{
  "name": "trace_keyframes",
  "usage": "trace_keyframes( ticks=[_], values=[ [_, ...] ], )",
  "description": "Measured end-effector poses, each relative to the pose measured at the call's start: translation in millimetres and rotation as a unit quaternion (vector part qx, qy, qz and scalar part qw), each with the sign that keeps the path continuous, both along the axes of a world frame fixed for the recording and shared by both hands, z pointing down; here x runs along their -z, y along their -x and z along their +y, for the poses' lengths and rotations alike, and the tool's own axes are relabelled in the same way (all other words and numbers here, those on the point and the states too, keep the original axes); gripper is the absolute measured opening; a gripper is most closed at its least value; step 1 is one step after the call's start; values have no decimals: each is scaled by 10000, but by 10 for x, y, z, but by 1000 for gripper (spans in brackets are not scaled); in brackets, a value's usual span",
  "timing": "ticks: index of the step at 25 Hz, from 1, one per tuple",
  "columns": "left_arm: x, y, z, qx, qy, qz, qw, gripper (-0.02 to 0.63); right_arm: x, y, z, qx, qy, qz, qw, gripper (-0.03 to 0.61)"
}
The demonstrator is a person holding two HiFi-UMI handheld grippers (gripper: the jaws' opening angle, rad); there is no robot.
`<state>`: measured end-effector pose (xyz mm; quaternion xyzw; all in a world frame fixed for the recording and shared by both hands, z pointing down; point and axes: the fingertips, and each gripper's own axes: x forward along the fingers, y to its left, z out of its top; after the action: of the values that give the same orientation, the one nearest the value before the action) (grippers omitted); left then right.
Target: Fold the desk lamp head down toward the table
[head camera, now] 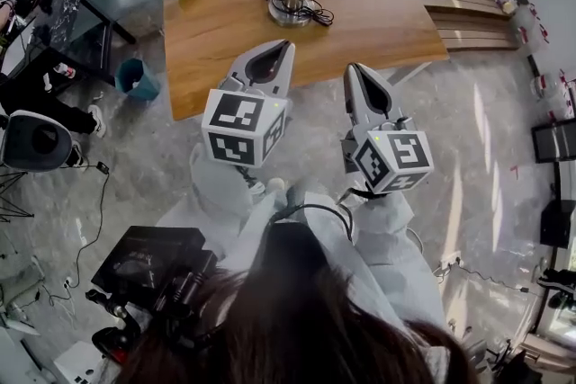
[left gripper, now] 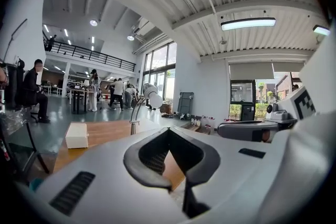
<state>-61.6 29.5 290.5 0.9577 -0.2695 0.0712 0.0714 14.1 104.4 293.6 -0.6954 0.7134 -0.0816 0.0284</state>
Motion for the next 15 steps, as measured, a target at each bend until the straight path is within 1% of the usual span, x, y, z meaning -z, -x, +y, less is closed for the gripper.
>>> trace_keyframes(
  ticks=[4,8,11,15],
  values=[
    [-128,-357,-454,157,93,-112,9998,3,-159,-401,-475,190,157,-79,9997,2],
    [-256,-724,-967,352,181,-115,9991,2,-326,-785,-1034,507,261,-34,9984,2],
    [-263,-949,-1340,514,299,-66,9982,3,-422,-1026,-1440,936,401,-7,9948,2],
    [-229,-1051,-1789,900,590,118,9941,3,-498,-1216,-1975,1578,569,140,9857,2]
  ],
)
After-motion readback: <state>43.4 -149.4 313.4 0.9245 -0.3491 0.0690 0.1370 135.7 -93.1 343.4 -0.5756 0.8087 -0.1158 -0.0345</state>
